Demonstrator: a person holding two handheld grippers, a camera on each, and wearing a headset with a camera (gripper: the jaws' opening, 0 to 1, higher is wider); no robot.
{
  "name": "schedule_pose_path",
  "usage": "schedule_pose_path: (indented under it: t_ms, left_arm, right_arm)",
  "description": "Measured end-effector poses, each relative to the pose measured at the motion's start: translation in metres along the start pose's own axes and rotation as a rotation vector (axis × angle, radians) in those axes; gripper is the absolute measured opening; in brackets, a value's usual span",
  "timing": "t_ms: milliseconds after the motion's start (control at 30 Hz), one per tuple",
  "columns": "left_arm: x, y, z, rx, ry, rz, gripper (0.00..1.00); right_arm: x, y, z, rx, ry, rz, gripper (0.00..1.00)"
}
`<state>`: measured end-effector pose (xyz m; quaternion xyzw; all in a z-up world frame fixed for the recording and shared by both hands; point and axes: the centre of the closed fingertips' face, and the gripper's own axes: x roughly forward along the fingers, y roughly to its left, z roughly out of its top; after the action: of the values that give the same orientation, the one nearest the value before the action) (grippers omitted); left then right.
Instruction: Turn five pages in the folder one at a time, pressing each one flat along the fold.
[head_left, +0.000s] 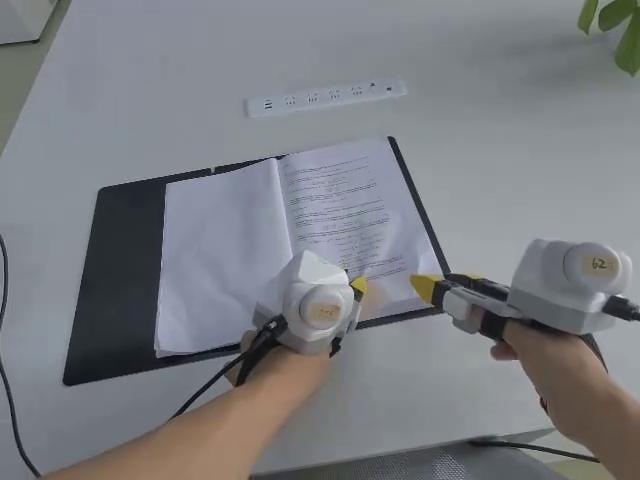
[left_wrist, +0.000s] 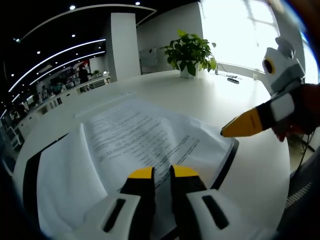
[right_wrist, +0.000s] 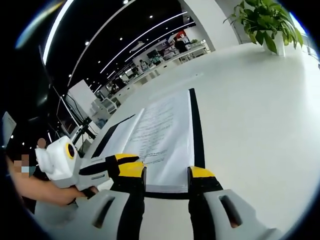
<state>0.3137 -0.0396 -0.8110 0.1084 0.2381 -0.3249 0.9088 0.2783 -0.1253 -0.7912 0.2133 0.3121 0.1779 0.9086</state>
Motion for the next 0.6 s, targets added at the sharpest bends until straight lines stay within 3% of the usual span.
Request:
schedule_pose_path:
  t_ms: [300,600]
  left_arm:
    - [0.0003,-0.0002,0.0004,0.000,-0.003,0.001,0.11]
    - [0.0001,-0.0001,0.0010,0.003,-0.006,0.000,0.11]
  right_arm:
    - [-0.0029,-0.0005,-0.0012,-0.003,-0.003,-0.006,0.24]
    - [-0.0070,-0.0073,0.0016,-0.010,-0.017,-0.030,0.06]
